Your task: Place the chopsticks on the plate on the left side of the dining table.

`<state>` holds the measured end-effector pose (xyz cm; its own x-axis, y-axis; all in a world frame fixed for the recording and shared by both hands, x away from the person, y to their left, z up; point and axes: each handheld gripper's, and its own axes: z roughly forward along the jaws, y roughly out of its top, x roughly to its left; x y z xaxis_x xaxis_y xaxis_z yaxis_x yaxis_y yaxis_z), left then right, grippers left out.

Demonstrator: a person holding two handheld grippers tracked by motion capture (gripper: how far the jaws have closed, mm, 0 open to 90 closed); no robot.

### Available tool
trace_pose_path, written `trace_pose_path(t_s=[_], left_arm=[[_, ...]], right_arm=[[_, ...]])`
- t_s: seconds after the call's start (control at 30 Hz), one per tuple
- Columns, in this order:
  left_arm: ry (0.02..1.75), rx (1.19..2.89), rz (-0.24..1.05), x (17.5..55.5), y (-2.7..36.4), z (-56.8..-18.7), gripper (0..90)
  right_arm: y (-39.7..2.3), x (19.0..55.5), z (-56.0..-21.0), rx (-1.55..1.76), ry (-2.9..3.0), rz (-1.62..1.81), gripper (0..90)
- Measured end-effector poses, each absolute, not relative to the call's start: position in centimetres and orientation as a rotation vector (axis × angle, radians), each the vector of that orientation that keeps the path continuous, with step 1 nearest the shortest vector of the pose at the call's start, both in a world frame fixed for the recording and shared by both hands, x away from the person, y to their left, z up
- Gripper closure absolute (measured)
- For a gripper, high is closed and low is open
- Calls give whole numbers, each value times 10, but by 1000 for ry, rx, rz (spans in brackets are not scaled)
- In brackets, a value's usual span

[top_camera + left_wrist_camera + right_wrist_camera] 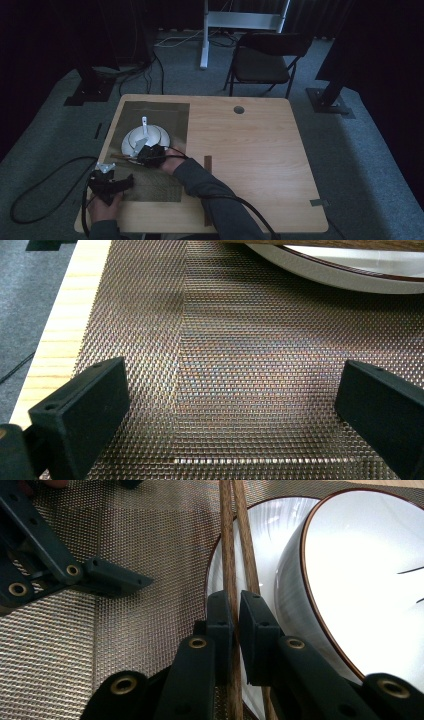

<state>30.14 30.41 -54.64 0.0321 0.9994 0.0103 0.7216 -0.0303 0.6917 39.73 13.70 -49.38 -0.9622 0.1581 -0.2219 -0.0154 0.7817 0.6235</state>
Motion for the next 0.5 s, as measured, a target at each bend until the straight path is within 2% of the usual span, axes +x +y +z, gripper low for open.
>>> trace_pose_path(t_s=[0.5], left_arm=[[1741, 1805, 710, 301, 304, -546, 14]], right_arm=[[136, 398, -496, 117, 2704, 945, 835]])
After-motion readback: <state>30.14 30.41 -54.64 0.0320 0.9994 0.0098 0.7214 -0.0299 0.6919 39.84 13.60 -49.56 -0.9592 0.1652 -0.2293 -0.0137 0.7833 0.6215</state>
